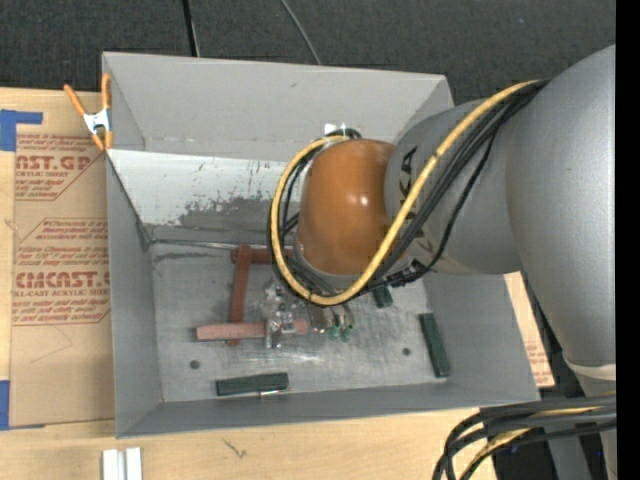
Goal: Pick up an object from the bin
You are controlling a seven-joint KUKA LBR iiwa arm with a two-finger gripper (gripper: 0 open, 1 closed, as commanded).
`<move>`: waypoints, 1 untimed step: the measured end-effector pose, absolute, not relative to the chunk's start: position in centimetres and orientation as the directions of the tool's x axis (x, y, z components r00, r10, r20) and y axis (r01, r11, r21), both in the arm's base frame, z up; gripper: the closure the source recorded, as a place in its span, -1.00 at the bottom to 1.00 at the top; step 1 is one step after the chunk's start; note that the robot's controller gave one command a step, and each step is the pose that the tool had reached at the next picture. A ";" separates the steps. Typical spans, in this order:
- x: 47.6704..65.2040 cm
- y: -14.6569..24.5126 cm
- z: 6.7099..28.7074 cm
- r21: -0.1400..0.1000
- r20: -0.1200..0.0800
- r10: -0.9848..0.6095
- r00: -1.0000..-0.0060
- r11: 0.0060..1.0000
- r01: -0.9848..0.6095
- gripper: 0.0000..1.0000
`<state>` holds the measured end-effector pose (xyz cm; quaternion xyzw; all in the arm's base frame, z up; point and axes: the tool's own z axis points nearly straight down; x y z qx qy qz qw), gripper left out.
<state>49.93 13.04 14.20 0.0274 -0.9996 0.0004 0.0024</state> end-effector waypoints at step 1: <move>50.5 13.0 16.7 0.002 -0.005 -0.035 -0.999 0.999 -0.035 1.00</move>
Offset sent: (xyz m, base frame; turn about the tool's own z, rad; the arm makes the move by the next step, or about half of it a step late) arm 0.0127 -0.0029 0.0973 -0.0095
